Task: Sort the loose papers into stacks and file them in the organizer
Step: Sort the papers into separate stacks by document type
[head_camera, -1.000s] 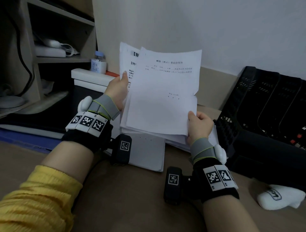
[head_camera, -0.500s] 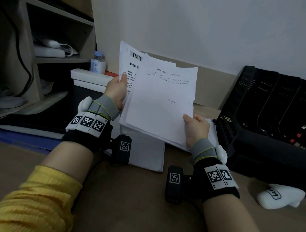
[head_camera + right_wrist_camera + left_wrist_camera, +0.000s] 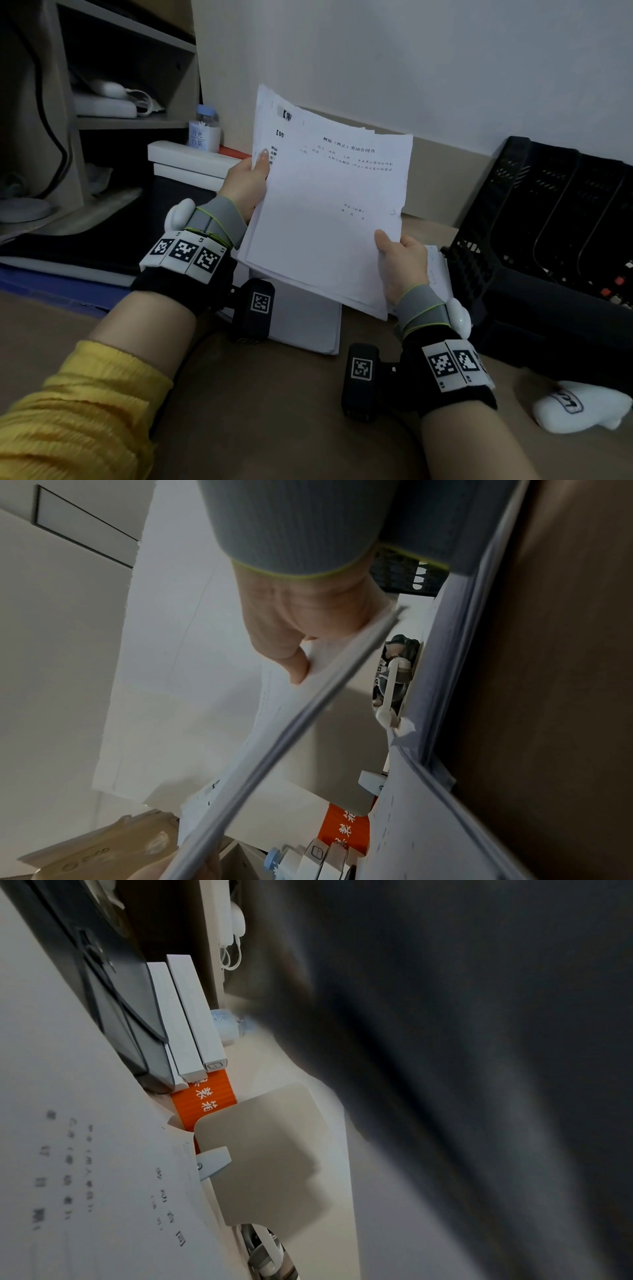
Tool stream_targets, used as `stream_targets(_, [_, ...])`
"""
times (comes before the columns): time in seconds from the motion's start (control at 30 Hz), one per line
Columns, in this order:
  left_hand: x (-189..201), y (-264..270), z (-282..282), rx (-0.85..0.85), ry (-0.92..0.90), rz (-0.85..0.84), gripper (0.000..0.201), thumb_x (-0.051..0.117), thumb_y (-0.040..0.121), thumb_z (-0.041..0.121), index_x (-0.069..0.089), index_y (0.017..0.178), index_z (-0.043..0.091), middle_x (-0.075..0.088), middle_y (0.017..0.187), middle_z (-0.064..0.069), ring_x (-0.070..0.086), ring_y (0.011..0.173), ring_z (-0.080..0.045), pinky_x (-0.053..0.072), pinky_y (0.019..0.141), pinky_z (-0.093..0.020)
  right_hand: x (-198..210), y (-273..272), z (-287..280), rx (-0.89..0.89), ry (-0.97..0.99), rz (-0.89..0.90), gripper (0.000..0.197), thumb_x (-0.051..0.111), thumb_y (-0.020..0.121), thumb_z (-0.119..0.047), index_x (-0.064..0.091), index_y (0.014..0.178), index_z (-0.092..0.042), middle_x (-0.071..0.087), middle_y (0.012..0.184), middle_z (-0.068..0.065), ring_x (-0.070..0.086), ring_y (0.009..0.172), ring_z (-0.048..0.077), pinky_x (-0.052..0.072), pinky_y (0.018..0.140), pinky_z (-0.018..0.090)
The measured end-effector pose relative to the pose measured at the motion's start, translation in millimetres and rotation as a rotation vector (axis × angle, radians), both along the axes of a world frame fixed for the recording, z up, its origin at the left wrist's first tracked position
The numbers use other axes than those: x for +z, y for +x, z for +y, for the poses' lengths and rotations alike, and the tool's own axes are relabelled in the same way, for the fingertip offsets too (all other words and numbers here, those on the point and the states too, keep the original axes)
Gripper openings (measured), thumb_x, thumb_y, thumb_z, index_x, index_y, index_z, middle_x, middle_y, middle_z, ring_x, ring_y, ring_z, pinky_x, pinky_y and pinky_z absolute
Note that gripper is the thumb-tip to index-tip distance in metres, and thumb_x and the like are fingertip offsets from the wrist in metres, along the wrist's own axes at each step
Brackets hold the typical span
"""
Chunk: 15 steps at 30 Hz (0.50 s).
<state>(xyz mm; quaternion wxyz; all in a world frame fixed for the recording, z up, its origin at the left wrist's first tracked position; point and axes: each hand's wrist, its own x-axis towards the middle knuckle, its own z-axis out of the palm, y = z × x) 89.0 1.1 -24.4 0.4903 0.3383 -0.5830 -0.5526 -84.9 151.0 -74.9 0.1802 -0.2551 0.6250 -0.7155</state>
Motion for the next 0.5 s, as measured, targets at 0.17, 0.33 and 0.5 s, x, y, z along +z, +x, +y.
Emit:
stream_targets(0.17, [2,6,-7,0.109,0.13,0.207,0.041,0.037,0.1,0.045,0.052,0.123,0.015,0.066,0.109,0.005,0.065,0.097,-0.018,0.055,0.081,-0.034,-3,-12,4,-0.202,-0.02,-0.06,0.007,0.052,0.09,-0.011,0.057,0.085,-0.014,0.062,0.092,0.0,0.058,0.084,0.021,0.045,0.072,0.025])
stream_targets(0.33, [4,10,-17,0.083,0.176,0.321,0.038,0.035,0.103,0.039,0.053,0.124,0.013,0.069,0.108,-0.001,0.069,0.089,-0.019,0.06,0.067,-0.029,-12,-21,7,-0.178,0.044,-0.165,0.038,0.042,0.089,-0.001,0.05,0.126,-0.003,0.059,0.107,0.012,0.059,0.08,0.027,0.053,0.069,0.032])
stream_targets(0.5, [3,6,-25,-0.137,0.326,0.475,0.046,0.038,0.1,0.047,0.057,0.125,0.013,0.07,0.117,-0.007,0.07,0.099,-0.027,0.056,0.082,-0.047,-9,-17,12,-0.118,0.174,-0.195,0.017,0.04,0.092,-0.006,0.057,0.09,-0.005,0.059,0.087,0.017,0.056,0.061,0.024,0.042,0.046,0.024])
